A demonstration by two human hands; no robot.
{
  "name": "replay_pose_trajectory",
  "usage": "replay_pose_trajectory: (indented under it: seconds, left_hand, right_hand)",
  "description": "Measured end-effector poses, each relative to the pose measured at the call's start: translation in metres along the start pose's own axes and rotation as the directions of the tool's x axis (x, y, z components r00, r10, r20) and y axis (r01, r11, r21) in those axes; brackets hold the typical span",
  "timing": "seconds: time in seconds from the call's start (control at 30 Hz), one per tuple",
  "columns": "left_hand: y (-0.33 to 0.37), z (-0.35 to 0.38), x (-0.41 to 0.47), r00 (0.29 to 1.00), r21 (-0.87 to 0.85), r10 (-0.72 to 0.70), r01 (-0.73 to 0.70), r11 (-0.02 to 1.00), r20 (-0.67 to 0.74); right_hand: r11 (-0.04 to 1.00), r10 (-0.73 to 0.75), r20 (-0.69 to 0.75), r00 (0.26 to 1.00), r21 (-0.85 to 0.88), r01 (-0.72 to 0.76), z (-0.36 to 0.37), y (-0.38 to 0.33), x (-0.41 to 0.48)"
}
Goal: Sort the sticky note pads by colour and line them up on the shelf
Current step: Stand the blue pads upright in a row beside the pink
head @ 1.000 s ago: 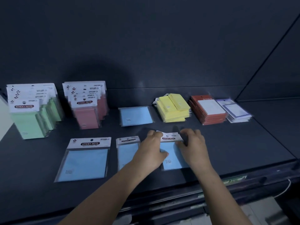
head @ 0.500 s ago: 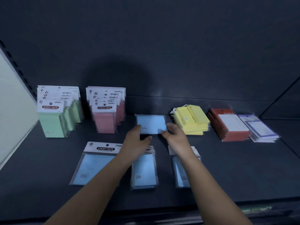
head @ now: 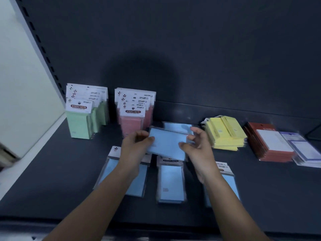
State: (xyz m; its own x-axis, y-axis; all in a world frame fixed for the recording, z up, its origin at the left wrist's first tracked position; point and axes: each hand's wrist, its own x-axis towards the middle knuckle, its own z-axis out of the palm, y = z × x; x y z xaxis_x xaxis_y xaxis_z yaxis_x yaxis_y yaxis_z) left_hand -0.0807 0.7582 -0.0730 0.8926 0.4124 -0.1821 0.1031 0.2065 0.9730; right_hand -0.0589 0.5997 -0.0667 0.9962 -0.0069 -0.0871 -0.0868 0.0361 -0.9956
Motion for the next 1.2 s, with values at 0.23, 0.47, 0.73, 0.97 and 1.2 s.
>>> replay_pose_trajectory:
  seconds: [0.23,0.47,0.73,0.97,1.2]
  left_hand:
    - [0.005,-0.058,-0.007,0.988,0.116,0.131,-0.140,0.983,0.080]
    - [-0.002,-0.101,-0.014,0.982,0.306,0.128,-0.165,0.938,0.138]
    - [-0.003,-0.122,-0.013,0.956,0.694,0.238,-0.290,0.659,0.174]
    - [-0.002,-0.118,-0.011,0.969,0.712,0.127,-0.244,0.659,0.214]
    - [0.006,-0.103,0.008,0.979,0.734,0.118,-0.204,0.648,0.168]
  right_hand:
    - [0.866,-0.119,0.211,0.970,-0.456,0.205,0.043,-0.009,-0.029]
    - [0.676,-0.169,0.237,0.957,-0.679,0.287,0.073,-0.006,-0.048]
    - [0.425,-0.018,0.319,0.948,-0.856,0.296,0.098,0.006,-0.053]
    - [0.347,0.124,0.330,0.936,-0.898,0.271,0.099,0.004,-0.049]
    - [0.471,-0.059,0.380,0.923,-0.805,0.361,0.103,0.000,-0.038]
